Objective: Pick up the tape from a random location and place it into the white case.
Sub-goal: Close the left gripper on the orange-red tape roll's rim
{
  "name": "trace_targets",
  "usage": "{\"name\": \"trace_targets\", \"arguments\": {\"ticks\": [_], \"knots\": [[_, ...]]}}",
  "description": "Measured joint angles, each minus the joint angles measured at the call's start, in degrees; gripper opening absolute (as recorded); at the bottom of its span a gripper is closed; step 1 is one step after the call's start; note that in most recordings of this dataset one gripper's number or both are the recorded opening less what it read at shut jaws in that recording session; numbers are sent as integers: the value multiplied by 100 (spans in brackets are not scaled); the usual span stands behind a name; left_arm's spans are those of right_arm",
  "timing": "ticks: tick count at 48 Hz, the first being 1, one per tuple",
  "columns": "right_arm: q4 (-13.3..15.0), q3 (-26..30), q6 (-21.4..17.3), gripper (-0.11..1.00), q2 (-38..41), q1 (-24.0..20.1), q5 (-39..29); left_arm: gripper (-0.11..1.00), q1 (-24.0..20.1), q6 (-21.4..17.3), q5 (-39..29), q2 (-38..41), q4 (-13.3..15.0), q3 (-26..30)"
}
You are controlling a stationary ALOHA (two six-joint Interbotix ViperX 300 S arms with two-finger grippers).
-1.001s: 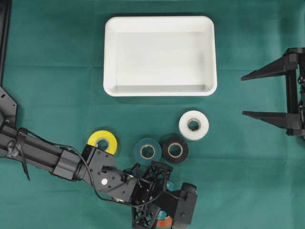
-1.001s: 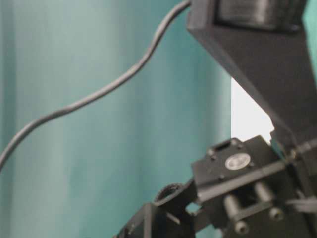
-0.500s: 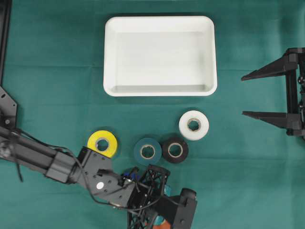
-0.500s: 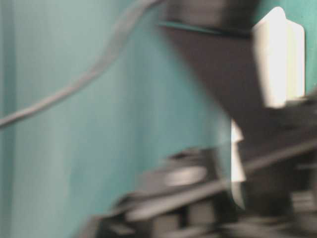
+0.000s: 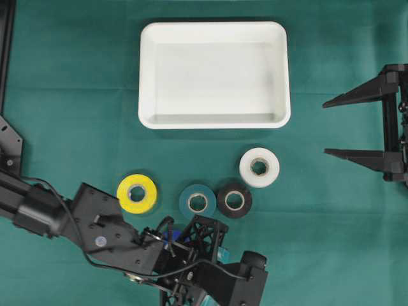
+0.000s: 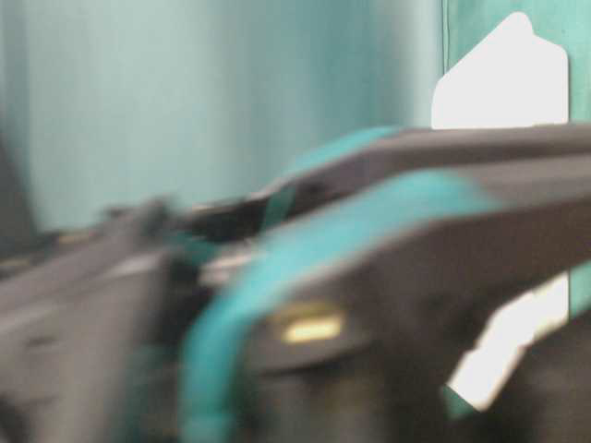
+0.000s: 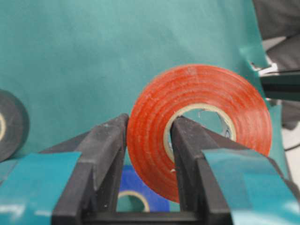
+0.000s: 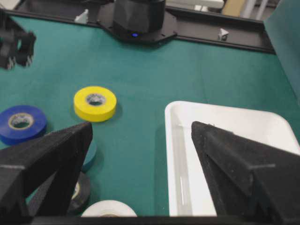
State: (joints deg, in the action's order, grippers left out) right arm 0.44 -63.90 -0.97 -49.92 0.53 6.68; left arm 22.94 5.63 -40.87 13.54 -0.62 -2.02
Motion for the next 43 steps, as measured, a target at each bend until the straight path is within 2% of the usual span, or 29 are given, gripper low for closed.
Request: {"name": "trace_targets", "arguments": {"ticks": [16,43], "knots": [[0,0,0,91,-9,0,-9,24,0,-9,-729,-290,-35,448],[0,0,0,91,-9,0,-70,24,35,-26,-800,-545,-53,580]]}}
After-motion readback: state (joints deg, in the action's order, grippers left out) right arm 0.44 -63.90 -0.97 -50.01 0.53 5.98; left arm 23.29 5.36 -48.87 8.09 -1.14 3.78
